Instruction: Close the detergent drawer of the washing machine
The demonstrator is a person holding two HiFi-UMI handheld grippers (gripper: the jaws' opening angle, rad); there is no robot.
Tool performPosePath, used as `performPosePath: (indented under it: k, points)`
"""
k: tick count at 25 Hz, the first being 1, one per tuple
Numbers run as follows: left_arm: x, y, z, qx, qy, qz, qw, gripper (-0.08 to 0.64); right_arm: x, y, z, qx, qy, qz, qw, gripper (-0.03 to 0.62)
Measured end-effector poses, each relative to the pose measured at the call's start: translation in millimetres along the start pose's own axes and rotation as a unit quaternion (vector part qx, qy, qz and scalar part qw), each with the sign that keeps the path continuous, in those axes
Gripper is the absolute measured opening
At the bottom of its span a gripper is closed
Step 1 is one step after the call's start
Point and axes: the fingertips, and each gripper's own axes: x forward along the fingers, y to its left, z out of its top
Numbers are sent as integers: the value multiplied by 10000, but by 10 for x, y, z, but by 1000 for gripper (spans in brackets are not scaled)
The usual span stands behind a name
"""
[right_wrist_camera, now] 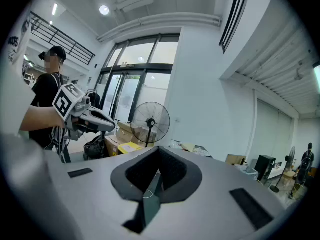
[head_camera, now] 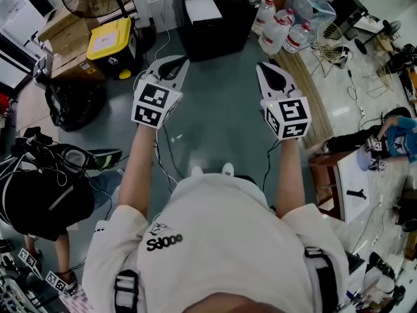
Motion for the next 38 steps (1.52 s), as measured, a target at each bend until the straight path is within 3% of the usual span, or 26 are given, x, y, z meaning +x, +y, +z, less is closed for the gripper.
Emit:
performPosePath:
  k: [10,14,21,31,38]
  points:
    - [-171,280,-171,-8,89,2,10000,18,141,256,96,388,-207,93,9990,6]
    - [-180,370,-222,-59,105,13,9999,18,231,362,70,353,-77,363,9987,6]
    - [98,620,-409,-150,206,3,9997,18,636,237,11,305,-35,407,9987,6]
    - [1057,1197,-502,-212,386,35,9990,18,1647,-428,-149,286,-174,534,9980,6]
    - [1911,1688,-328,-173,443,111,9988,18,2383,-1156,-186,319,-198,615,9974,5]
